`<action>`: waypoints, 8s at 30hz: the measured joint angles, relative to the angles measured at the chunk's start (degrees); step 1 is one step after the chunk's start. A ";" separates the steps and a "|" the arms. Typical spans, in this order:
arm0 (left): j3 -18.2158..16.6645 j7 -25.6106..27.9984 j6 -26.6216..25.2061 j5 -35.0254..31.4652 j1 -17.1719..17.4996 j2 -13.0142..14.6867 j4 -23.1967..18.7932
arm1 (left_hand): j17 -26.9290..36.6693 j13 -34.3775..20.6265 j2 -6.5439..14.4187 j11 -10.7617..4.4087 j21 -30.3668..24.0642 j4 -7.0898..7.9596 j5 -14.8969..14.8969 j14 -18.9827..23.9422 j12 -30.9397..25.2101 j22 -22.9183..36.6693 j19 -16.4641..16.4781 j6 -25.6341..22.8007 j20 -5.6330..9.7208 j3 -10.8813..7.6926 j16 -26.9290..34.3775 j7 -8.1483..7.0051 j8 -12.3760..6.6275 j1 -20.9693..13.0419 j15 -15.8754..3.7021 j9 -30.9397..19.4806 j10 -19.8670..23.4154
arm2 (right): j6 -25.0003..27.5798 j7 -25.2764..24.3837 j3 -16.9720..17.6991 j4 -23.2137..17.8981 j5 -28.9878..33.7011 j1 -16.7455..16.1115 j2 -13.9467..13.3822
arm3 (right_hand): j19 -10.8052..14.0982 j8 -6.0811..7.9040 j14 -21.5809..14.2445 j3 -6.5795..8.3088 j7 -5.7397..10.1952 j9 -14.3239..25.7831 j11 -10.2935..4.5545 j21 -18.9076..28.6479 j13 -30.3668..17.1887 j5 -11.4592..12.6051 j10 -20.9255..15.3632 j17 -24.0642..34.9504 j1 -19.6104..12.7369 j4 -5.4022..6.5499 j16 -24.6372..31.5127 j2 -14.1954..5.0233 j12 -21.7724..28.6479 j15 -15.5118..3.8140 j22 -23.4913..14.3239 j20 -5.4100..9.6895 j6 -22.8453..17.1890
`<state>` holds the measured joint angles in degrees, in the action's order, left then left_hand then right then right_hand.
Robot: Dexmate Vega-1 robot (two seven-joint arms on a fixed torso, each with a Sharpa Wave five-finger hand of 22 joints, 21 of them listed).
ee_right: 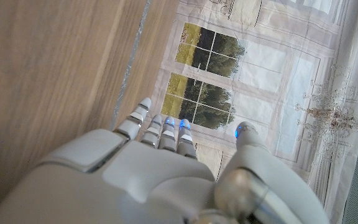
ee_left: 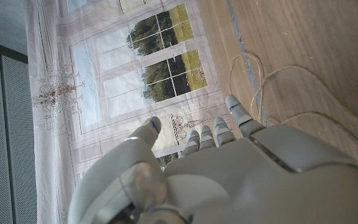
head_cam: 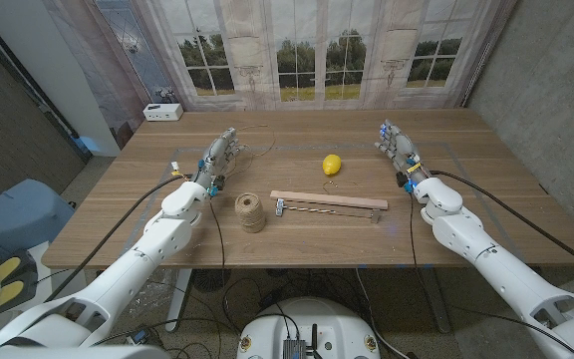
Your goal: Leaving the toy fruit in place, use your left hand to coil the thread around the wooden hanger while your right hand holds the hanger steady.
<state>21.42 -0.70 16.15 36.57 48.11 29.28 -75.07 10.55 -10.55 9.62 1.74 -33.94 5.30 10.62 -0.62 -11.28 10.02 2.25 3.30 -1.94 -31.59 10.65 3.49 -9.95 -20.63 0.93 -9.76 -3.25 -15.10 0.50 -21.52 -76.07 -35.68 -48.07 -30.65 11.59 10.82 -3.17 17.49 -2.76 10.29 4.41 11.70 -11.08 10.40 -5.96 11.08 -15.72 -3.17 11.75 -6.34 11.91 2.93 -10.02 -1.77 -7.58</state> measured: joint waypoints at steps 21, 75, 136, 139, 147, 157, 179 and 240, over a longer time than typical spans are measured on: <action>0.13 2.07 -0.97 -1.16 1.43 0.91 -3.00 | -0.43 0.01 -1.01 0.93 0.29 -0.77 0.00 0.74 -0.39 -0.16 1.12 -1.47 -0.51 0.30 0.00 -0.42 -0.27 -0.04 0.50 0.01 0.94 | 14.18 -6.52 -1.96 -14.94 8.80 -2.76 -10.59 | -0.23 0.63 -0.63 1.67 0.90 -0.01 -0.33 0.00 0.01 0.00 -1.77 -0.16 -3.34 -2.44 0.00 -0.44 0.08 0.75 0.01 -1.02 -1.96; -0.77 2.86 -2.10 -1.22 7.13 4.80 -11.73 | -0.41 -0.26 -1.98 2.26 1.56 -1.99 0.00 1.34 -0.50 -0.02 1.72 -4.53 -2.37 0.72 0.00 -2.05 -1.08 0.48 1.94 -0.25 2.27 | 46.13 -6.02 -8.72 -47.49 32.28 -5.42 -29.62 | 3.07 1.51 -6.16 4.71 3.38 0.25 -3.28 0.94 0.03 0.00 -8.19 -0.15 -9.87 -5.89 1.39 -2.18 1.23 -3.34 -0.25 -2.85 -8.71; -1.19 2.22 -1.46 -0.92 9.52 6.16 -14.29 | -0.40 -0.25 -1.97 2.26 2.89 -2.37 0.00 1.34 -0.48 -0.03 1.72 -4.52 -2.36 0.80 0.00 -2.05 -0.81 1.55 1.94 -0.24 2.27 | 67.03 13.84 -27.56 -55.62 71.37 1.14 -27.83 | 12.08 3.60 -16.76 5.85 7.47 0.51 -7.67 2.08 -1.32 3.40 -19.16 1.59 -32.26 -7.03 4.16 6.33 2.94 -5.33 -0.53 -0.18 -21.61; -1.22 2.22 -1.46 -0.92 9.59 6.23 -14.46 | -0.40 -0.25 -1.97 2.26 2.89 -2.37 0.00 1.34 -0.48 -0.03 1.72 -4.52 -2.36 0.80 0.00 -2.05 -0.81 1.55 1.94 -0.24 2.27 | 67.03 14.78 -27.56 -55.62 73.12 1.14 -27.83 | 12.58 3.60 -16.90 5.71 7.57 0.51 -7.67 2.29 -1.51 3.40 -19.34 1.86 -32.50 -6.90 4.40 6.55 3.12 -5.29 -0.53 -0.06 -21.71; -1.30 2.56 -2.16 -0.88 9.66 6.32 -14.66 | -0.40 -0.25 -1.67 2.26 3.23 -2.37 0.00 1.34 -0.46 -0.03 2.04 -4.52 -2.68 0.80 0.00 -2.05 -0.81 1.85 1.94 -0.24 2.27 | 67.01 16.40 -30.08 -51.27 76.59 1.34 -24.78 | 12.70 3.60 -16.90 5.72 7.88 0.51 -7.89 2.29 -1.59 3.40 -19.56 2.12 -33.39 -6.90 4.40 6.10 3.18 -5.29 -0.52 -0.18 -22.01; -1.33 2.59 -2.26 -0.88 9.51 6.34 -14.63 | -0.40 -0.24 -1.69 2.26 3.45 -2.37 0.00 1.34 -0.45 -0.03 2.03 -4.52 -2.67 0.80 0.00 -2.05 -0.81 1.86 1.94 -0.24 2.27 | 66.92 18.29 -30.47 -48.74 80.53 1.05 -23.04 | 13.61 3.65 -17.63 5.96 9.17 0.51 -8.81 2.29 -1.58 3.80 -20.47 3.15 -38.10 -7.14 5.61 4.41 3.18 -5.39 -0.52 0.78 -24.22; -1.89 2.71 -1.90 -0.69 9.89 6.48 -14.45 | -0.39 -0.24 -1.90 2.26 3.86 -2.61 0.00 1.34 -0.45 -0.03 2.34 -4.84 -2.98 1.05 0.00 -2.36 -0.81 2.68 1.94 -0.24 2.27 | 67.19 20.45 -30.68 -42.84 88.52 0.35 -19.23 | 14.00 9.23 -29.66 1.86 14.13 0.33 -12.05 3.81 -3.96 -0.27 -41.22 12.22 -56.57 -6.14 16.81 -0.73 11.88 -5.73 -1.32 4.05 -45.88; 6.57 6.89 -62.71 -29.49 6.09 37.62 -64.48 | 3.04 -3.36 -15.66 -0.84 2.73 -15.74 0.66 18.81 -3.92 1.32 18.13 -13.64 -8.11 5.78 4.69 -15.28 -1.27 -10.92 -0.17 -0.79 13.13 | 59.83 -35.47 -11.73 -34.41 70.77 -15.13 -8.82 | 16.78 10.39 -36.25 -1.98 12.03 2.93 -10.43 6.52 -3.95 0.45 -46.89 12.63 -58.92 -6.06 21.06 1.61 12.76 -4.17 -1.31 3.10 -49.12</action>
<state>27.99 6.19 -46.56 7.08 54.19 66.90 -139.55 13.59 -13.92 -6.04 0.90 -31.21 -10.44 11.28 18.19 -15.20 11.34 20.38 -10.33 -10.05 -25.81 15.33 -11.79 -11.21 -31.56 0.75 -10.55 9.88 44.73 -34.97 -33.24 -110.48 35.09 -63.21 -39.46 28.37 21.21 -39.42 15.51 9.27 13.22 -6.02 18.22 -15.03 10.85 -52.85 23.71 -74.64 -9.22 32.81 -4.73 24.67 -1.23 -11.33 1.33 -56.71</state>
